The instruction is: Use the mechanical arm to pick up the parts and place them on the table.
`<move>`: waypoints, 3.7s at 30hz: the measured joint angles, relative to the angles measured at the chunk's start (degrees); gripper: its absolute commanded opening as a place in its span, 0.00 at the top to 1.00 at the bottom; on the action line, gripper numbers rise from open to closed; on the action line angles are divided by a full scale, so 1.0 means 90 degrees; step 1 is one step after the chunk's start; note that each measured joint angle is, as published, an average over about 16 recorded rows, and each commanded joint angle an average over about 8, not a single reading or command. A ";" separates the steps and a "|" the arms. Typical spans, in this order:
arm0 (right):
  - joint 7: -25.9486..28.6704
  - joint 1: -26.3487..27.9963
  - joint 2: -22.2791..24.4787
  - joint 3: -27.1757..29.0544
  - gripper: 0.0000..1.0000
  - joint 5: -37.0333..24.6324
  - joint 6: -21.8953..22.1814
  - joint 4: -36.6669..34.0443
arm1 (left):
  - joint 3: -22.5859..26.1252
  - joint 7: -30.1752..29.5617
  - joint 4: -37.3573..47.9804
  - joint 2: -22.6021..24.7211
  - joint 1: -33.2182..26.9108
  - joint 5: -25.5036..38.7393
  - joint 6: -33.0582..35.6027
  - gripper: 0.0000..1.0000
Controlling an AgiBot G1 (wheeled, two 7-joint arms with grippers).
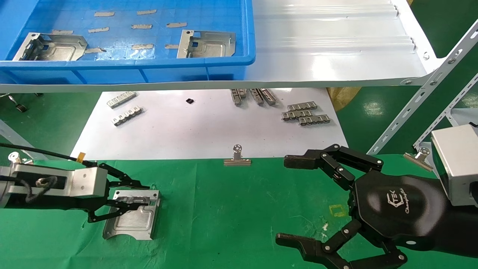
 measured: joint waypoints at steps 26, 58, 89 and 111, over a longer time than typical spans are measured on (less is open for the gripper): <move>-0.0001 -0.0001 0.0001 0.0000 0.00 0.0001 0.0001 -0.0002 | -0.0728 -0.1103 -0.0062 -0.0096 0.0656 -0.1263 0.0707 0.00; -0.0002 -0.0001 0.0001 -0.0002 0.00 0.0002 0.0001 -0.0002 | -0.2715 -0.3016 -0.3096 -0.0717 0.2443 -0.2181 0.0318 0.00; -0.0002 -0.0002 0.0002 -0.0002 0.00 0.0003 0.0003 -0.0004 | -0.4061 -0.4274 -0.5144 -0.1140 0.3654 -0.2813 0.0053 0.00; -0.0002 -0.0002 0.0002 -0.0002 0.00 0.0003 0.0003 -0.0004 | -0.3981 -0.4228 -0.5025 -0.1115 0.3582 -0.2769 0.0066 0.00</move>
